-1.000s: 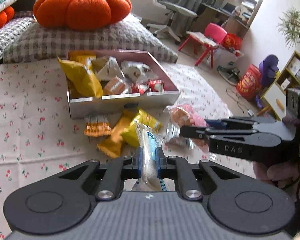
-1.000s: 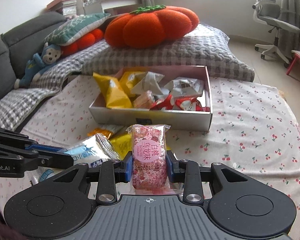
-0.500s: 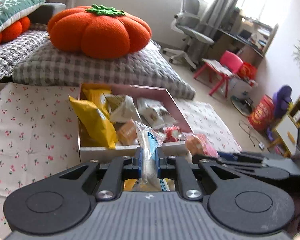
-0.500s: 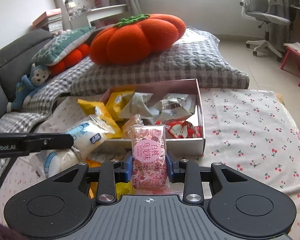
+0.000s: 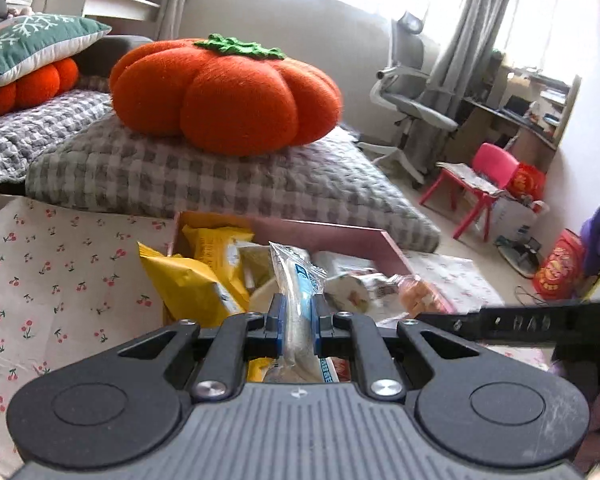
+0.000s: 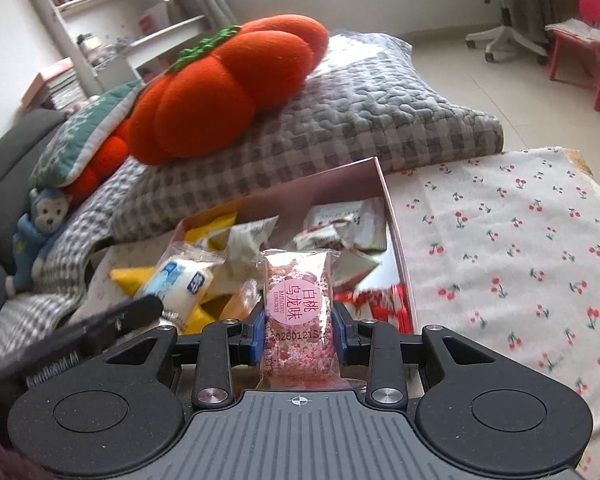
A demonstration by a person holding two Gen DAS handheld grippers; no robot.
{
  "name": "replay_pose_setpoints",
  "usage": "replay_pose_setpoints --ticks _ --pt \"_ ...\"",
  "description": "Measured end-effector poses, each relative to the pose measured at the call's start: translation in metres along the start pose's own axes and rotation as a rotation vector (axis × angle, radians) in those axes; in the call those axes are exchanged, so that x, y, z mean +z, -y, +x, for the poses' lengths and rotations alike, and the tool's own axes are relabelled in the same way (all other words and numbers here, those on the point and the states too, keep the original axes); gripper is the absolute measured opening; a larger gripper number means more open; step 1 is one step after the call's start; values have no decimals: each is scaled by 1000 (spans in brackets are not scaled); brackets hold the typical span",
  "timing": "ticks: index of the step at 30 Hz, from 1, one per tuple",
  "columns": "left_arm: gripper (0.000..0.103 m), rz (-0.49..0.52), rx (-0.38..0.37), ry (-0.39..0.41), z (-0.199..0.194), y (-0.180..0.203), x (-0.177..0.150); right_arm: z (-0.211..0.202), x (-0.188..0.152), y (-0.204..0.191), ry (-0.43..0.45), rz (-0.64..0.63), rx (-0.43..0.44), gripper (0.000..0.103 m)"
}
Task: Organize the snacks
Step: 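Carry milk-bread packet in left tool while right tool carries pink bar over box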
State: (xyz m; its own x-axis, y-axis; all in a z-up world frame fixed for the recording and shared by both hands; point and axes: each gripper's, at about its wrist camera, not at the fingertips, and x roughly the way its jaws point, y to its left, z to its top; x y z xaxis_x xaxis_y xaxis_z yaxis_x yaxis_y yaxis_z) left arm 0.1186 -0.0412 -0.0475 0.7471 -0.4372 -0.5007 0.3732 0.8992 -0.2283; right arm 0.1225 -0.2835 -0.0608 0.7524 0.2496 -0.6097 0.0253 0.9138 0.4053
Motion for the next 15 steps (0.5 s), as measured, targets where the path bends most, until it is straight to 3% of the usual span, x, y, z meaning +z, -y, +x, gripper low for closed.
replay_pose_setpoints --ticks 5,15 --pt "11 31 37 -17 17 -7 -2 24 15 -10 -7 -18 -29 31" --pt "11 38 13 -20 23 -9 -2 64 38 -32 -9 -60 -90 31"
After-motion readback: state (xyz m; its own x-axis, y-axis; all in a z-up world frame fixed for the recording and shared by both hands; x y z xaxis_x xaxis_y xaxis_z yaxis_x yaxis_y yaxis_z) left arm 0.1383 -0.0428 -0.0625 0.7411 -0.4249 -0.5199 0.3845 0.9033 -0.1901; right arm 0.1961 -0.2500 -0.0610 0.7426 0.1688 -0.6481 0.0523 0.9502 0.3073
